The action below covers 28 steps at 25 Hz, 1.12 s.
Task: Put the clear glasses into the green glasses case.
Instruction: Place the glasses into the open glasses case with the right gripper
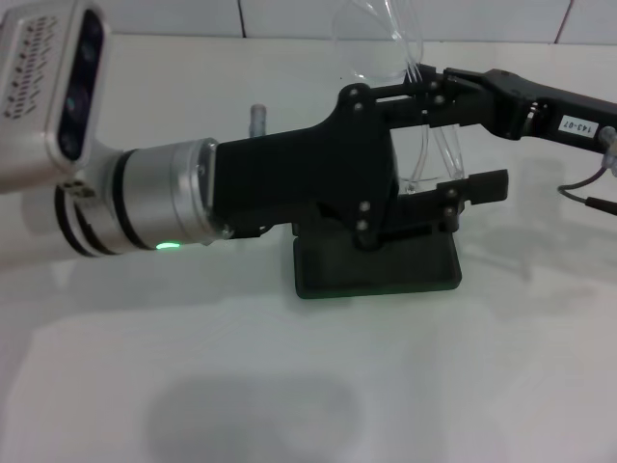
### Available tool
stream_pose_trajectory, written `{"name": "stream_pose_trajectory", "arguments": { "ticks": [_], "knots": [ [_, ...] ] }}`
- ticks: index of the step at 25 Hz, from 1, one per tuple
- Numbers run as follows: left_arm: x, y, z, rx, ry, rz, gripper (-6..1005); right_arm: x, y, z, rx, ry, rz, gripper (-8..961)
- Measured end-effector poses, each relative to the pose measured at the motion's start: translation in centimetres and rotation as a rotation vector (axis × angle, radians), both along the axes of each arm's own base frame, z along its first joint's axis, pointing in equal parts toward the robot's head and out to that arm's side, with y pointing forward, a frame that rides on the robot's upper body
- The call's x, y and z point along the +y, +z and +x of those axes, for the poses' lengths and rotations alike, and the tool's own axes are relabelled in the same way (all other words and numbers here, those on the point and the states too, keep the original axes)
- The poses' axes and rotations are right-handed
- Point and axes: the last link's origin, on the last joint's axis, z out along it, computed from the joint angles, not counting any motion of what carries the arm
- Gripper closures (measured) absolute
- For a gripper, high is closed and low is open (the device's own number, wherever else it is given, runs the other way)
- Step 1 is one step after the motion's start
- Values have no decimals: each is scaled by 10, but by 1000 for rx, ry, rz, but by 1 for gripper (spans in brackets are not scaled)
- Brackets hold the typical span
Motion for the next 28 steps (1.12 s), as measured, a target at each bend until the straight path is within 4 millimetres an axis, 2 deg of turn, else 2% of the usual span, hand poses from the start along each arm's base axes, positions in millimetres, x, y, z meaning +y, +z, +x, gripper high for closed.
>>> {"name": "stream_pose_trajectory", "arguments": {
  "ticks": [8, 16, 21, 26, 28],
  "knots": [
    [-5, 6, -4, -13, 1, -1, 437, 3, 2, 2, -17, 4, 43, 887],
    [-1, 13, -12, -21, 56, -7, 437, 3, 4, 4, -32, 48, 138, 883],
    [8, 24, -32, -34, 190, 24, 437, -4, 9, 10, -31, 107, 240, 881],
    [32, 37, -66, -57, 465, 91, 437, -8, 13, 19, -45, 124, 325, 879],
    [38, 39, -73, -55, 524, 107, 437, -7, 13, 20, -60, 130, 344, 878]
  ]
}}
